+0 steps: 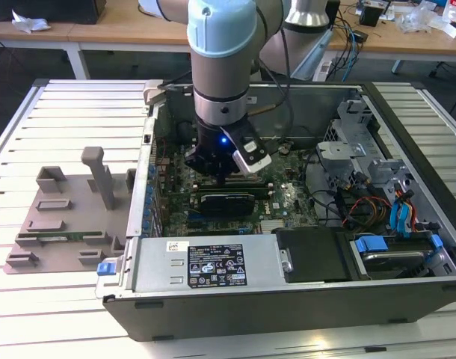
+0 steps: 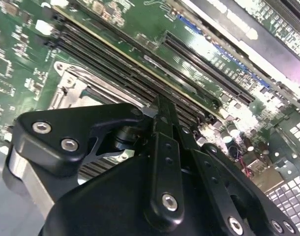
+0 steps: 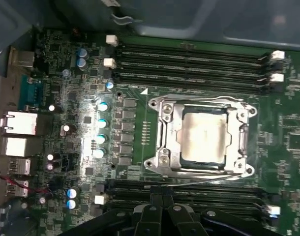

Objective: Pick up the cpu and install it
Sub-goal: 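Install the second cpu locking lever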

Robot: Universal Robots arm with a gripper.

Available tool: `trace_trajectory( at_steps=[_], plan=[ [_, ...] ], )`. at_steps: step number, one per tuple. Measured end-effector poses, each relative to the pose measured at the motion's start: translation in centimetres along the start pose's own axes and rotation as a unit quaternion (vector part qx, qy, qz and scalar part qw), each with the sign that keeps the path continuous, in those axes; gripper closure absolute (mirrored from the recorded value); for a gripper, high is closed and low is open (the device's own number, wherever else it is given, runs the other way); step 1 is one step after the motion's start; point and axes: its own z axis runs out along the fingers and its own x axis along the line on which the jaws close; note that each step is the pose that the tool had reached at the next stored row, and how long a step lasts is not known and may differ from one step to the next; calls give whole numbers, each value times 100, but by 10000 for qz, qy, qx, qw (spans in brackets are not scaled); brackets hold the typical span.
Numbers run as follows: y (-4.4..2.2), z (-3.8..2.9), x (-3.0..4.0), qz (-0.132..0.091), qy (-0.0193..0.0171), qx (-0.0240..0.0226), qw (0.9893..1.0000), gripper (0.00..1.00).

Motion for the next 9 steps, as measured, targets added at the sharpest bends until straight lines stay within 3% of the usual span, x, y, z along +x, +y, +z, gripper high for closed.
trace_trajectory(
  at_steps=[3, 9],
  plan=[
    [5, 34, 52, -12, -3, -45, 10000, 89],
    [52, 77, 84, -71, -1, -75, 9999, 89]
  ],
)
